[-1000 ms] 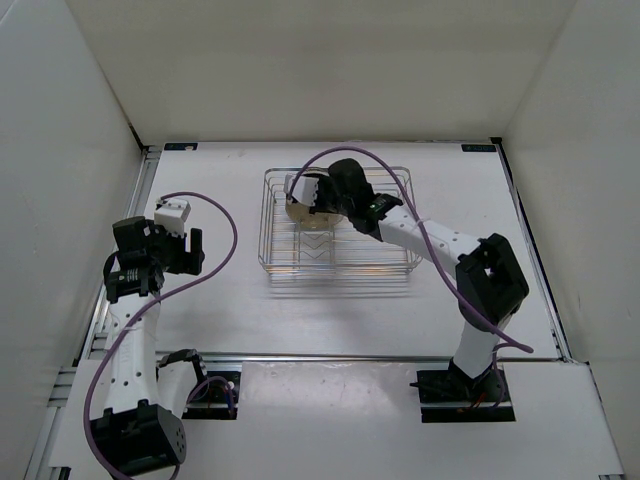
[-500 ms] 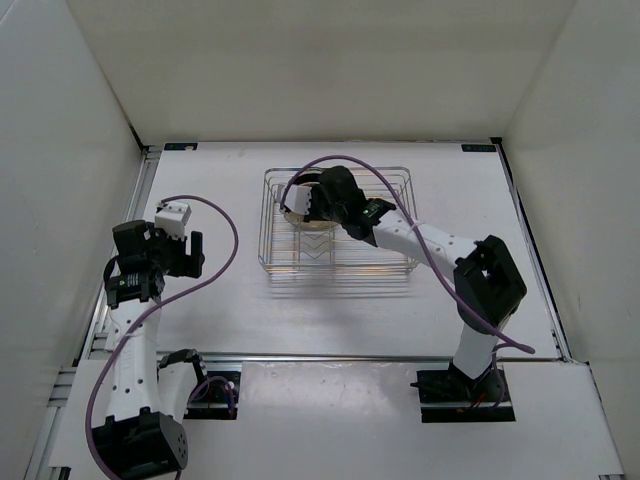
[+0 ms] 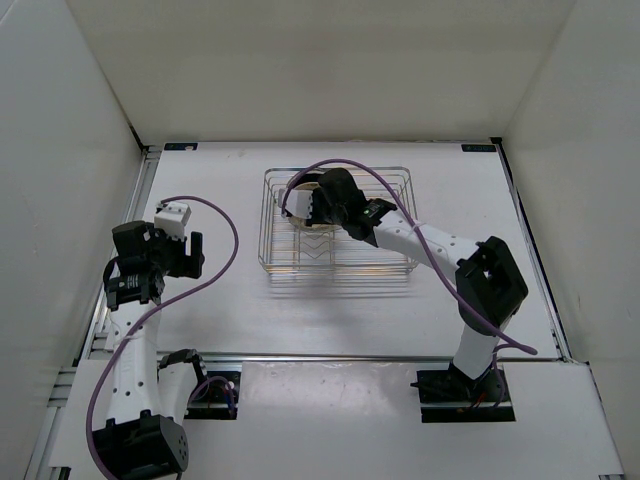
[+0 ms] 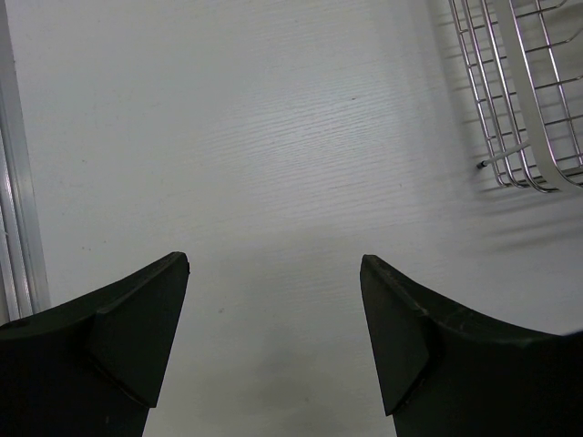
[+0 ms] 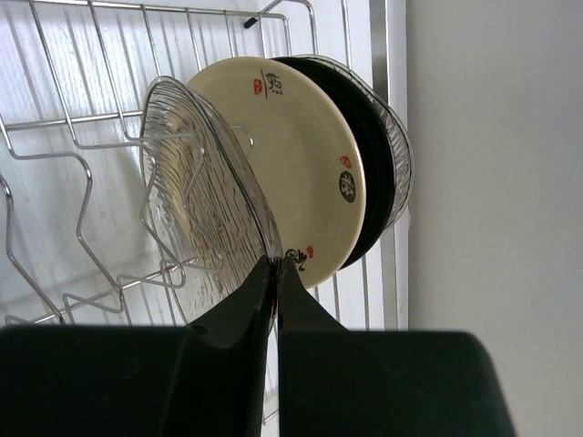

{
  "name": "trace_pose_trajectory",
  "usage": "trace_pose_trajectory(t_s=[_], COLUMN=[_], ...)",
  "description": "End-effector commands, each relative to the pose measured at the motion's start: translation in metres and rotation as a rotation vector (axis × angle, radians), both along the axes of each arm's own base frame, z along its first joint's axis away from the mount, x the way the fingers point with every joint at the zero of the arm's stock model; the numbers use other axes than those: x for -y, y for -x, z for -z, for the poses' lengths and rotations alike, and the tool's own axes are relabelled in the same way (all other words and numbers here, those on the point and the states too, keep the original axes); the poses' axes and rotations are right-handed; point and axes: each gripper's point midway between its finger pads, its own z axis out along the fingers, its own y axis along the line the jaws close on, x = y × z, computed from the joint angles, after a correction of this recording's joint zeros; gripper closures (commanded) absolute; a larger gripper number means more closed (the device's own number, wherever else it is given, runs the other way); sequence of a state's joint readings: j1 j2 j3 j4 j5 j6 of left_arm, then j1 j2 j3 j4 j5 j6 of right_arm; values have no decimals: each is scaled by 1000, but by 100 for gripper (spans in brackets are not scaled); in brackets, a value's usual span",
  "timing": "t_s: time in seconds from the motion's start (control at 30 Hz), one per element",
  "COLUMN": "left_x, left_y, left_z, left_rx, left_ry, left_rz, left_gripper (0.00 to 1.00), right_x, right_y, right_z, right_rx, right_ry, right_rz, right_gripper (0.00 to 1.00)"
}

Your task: Load the plates into the dish rack

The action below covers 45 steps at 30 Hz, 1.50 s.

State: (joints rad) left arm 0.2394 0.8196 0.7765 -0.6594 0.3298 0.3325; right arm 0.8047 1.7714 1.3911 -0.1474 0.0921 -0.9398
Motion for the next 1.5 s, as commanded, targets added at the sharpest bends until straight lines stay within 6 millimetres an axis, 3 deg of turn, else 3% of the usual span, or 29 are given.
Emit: trace_pose_trajectory(t_s=[0.0,0.5,1.03,1.3,1.47], left_x=[0,0,-1,-1,-1], left_y=[3,3,2,4,4], left_z=[-2,-5,-8,-7,-7], left_rx=[11,11,19,10,10], left_ry=[-6,-6,-14,-12,-12], left_rz=[6,6,-1,-1,-1], left_gripper=[13,13,13,13,13], right_x=[-3,-8,-19,-13,-9], right_y=[26,17,-3,-20,-25], right_z=[-7,-7,10,3,8], right_rx=[-57,-50,-93,-84,-91], right_ry=[-16,-6,-17,-40,-36], right_rz=[-64,-47,-13,23,45], right_gripper=[100,98,98,98,90])
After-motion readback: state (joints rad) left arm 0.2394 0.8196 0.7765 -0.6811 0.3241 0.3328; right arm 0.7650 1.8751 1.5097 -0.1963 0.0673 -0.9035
